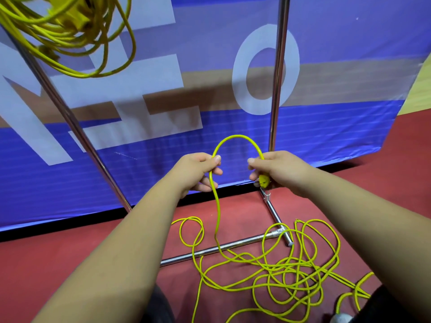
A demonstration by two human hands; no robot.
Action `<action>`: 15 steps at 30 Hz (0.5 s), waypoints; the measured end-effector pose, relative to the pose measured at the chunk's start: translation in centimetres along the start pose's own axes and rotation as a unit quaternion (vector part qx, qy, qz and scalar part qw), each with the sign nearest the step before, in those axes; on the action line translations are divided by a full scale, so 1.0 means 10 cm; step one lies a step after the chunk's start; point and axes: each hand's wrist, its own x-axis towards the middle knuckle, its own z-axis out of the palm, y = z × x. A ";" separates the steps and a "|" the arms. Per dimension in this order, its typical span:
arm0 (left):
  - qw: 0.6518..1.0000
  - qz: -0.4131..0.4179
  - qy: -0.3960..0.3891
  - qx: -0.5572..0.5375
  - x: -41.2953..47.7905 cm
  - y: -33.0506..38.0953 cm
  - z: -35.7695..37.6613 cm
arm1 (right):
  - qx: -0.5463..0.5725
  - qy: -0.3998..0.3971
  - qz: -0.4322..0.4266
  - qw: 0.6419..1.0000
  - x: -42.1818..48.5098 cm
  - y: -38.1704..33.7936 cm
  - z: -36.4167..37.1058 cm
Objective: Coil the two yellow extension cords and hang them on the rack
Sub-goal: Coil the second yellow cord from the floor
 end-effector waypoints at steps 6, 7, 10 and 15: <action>0.975 -0.016 -0.178 -0.135 -0.05 -0.01 -0.03 | 0.133 0.091 0.009 0.987 0.08 0.00 -0.06; 0.978 -0.016 -0.187 -0.092 -0.03 -0.06 -0.04 | 0.160 0.097 0.003 0.982 0.09 -0.02 -0.08; 0.977 -0.018 -0.132 0.168 0.04 -0.23 -0.01 | 0.227 0.100 -0.011 0.969 0.10 -0.05 -0.13; 0.950 -0.036 -0.095 0.295 0.14 -0.43 0.02 | 0.334 0.103 -0.010 0.937 0.10 -0.07 -0.12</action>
